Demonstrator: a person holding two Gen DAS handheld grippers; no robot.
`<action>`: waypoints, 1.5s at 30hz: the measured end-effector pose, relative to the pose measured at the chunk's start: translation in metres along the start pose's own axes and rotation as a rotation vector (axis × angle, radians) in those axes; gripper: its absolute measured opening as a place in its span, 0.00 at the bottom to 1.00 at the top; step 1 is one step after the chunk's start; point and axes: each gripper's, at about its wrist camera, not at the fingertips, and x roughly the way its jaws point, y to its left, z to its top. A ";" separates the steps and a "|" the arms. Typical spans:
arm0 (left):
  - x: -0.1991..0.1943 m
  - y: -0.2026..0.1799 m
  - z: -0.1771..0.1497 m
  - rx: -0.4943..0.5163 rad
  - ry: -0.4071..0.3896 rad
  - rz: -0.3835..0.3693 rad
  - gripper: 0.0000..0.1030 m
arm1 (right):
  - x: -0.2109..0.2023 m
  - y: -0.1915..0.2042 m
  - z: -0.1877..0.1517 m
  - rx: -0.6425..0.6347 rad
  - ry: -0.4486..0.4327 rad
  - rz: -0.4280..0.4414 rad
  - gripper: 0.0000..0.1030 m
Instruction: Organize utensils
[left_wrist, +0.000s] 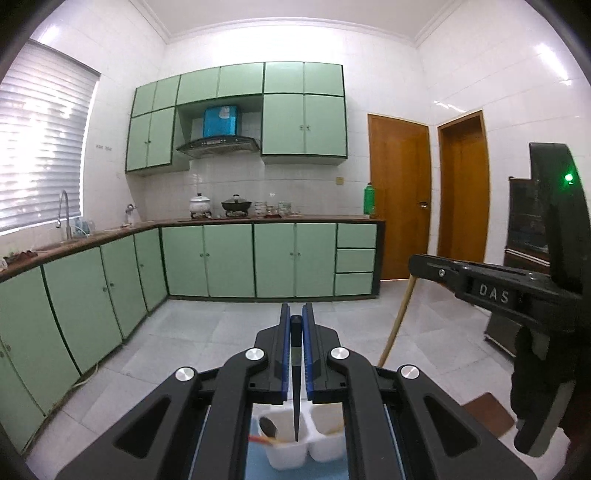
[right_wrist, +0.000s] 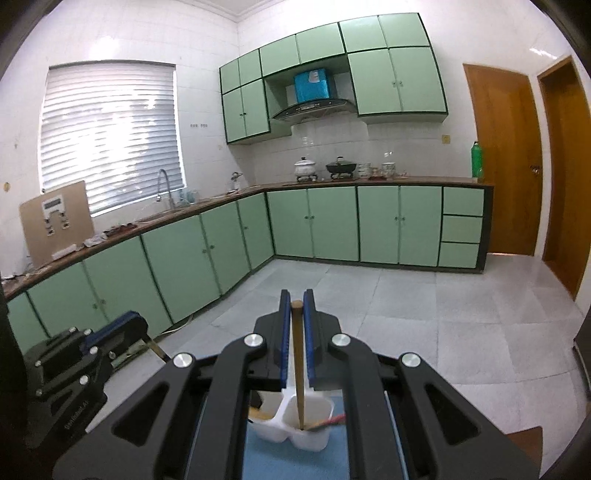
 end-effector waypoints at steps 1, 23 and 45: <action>0.008 0.002 -0.002 0.000 0.001 0.006 0.06 | 0.007 -0.001 -0.002 -0.002 0.004 -0.005 0.06; 0.028 0.026 -0.049 -0.079 0.100 0.020 0.48 | 0.010 -0.031 -0.065 0.050 0.050 -0.096 0.55; -0.129 -0.002 -0.151 -0.133 0.233 0.072 0.94 | -0.156 -0.003 -0.239 0.098 0.186 -0.168 0.93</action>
